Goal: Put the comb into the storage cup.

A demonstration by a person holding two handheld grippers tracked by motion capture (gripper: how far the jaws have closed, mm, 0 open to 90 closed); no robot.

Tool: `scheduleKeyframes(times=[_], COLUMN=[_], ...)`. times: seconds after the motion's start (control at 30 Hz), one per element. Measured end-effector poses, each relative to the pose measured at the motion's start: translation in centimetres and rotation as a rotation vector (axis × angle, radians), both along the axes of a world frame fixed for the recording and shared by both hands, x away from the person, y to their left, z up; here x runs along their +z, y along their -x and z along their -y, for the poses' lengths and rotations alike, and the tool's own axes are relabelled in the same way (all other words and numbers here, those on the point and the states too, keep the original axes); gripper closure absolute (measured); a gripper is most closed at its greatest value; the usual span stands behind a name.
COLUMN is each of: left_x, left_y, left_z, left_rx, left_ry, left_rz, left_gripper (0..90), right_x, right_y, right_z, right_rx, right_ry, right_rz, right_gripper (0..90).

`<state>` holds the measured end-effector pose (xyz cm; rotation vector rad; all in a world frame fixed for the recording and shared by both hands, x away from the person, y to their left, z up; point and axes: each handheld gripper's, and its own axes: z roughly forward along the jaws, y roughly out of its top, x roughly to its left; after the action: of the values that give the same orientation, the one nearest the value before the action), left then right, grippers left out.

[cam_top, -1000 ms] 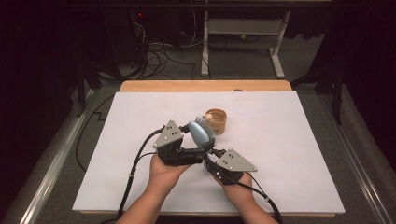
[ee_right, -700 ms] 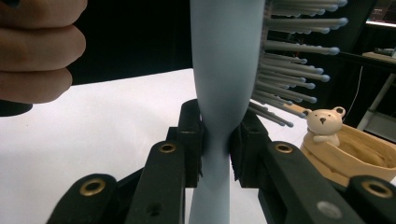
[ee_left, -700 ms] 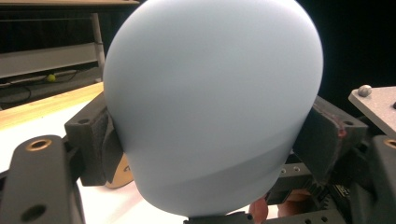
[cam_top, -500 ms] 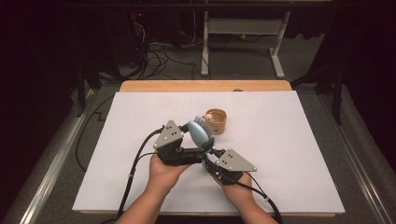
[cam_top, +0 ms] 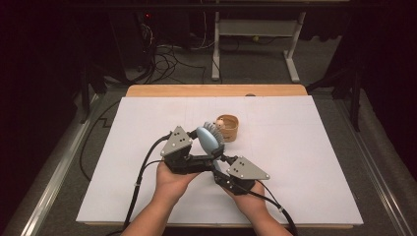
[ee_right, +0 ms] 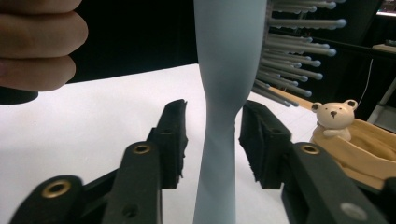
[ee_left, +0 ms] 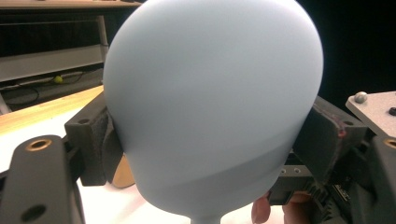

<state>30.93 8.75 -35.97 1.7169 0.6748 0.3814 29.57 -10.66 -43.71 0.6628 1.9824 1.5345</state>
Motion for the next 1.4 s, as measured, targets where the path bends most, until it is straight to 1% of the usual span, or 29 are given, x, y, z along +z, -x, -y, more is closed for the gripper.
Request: scheduleKeyframes(times=[0.13, 0.27, 0.5, 0.7, 0.8, 0.93, 1.0, 1.1, 1.2, 1.23, 1.4], left_x=[0.0, 0.1, 0.0, -0.1, -0.2, -0.3, -0.3, -0.3, -0.3, -0.4, -0.5], left_y=[0.0, -0.1, -0.2, -0.2, -0.3, -0.4, -0.5, -0.6, -0.6, -0.7, -0.8], left_z=[-0.2, -0.5, -1.0, -1.7, -2.1, -2.6, -2.9, -3.3, -3.6, -3.7, -4.3], left_rx=[0.005, 0.011, 0.023, 0.032, 0.038, 0.041, 0.045, 0.050, 0.055, 0.057, 0.068], left_ry=[-0.003, -0.002, -0.014, -0.018, -0.018, -0.019, -0.022, -0.021, -0.022, -0.024, -0.021], left_rz=[0.003, 0.004, 0.009, 0.015, 0.012, 0.015, 0.017, 0.017, 0.019, 0.020, 0.019], left_gripper=[20.3, 20.3, 20.3, 20.3, 20.2, 20.2, 20.2, 20.2, 20.2, 20.2, 20.2], right_x=[-0.1, -0.1, -0.1, -0.1, -0.1, -0.1, -0.1, -0.2, -0.3, -0.3, -0.5], right_y=[-0.1, -0.1, -0.3, -0.5, -0.6, -0.7, -0.9, -0.9, -1.0, -1.0, -1.1], right_z=[0.0, 0.1, 0.4, 1.0, 1.3, 1.7, 1.9, 2.5, 3.0, 3.1, 4.3], right_rx=[0.002, 0.009, 0.018, 0.003, -0.006, -0.017, -0.032, -0.050, -0.057, -0.060, -0.082], right_ry=[0.005, 0.000, -0.010, -0.021, -0.024, -0.025, -0.021, -0.022, -0.017, -0.018, 0.009], right_rz=[-0.022, -0.030, -0.063, -0.081, -0.089, -0.099, -0.104, -0.106, -0.098, -0.102, -0.099], right_gripper=[53.4, 47.4, 31.9, 16.2, 14.2, 5.6, 0.5, 0.4, 0.4, 0.4, 0.4])
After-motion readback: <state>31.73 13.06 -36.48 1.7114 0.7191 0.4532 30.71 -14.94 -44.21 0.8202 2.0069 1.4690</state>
